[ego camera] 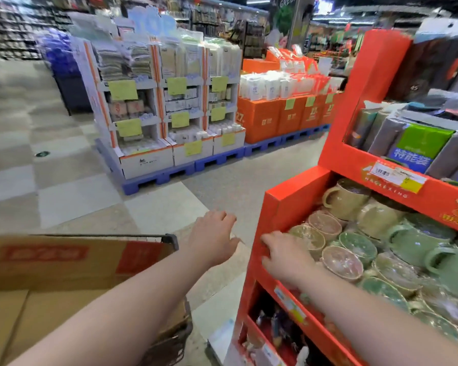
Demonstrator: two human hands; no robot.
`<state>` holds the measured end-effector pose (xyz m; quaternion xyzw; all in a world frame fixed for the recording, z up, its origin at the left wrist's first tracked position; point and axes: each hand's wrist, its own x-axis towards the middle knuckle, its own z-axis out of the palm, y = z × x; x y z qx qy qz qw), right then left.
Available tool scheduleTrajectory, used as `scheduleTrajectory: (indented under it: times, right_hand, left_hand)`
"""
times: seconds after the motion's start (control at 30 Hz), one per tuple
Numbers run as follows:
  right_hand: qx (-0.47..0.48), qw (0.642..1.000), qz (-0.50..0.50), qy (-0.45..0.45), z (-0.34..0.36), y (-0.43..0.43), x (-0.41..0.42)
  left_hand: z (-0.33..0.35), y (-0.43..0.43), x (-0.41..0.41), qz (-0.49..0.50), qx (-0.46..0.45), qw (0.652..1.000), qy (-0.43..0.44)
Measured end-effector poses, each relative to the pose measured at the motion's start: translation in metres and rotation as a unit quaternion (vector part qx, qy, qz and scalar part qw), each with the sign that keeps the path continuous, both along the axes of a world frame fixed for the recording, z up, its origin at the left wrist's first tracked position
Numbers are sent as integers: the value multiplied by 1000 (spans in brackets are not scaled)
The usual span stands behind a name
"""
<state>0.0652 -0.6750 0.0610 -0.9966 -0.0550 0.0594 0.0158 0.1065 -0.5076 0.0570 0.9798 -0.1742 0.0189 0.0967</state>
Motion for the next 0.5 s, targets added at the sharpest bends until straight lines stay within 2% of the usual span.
scheduleTrajectory:
  times: [0.27, 0.5]
  right_hand:
    - [38, 998, 41, -21, 7, 149, 35]
    - [58, 995, 72, -24, 2, 243, 53]
  left_hand:
    - [-56, 168, -22, 76, 72, 990, 99]
    - [-90, 265, -48, 112, 95, 977, 152]
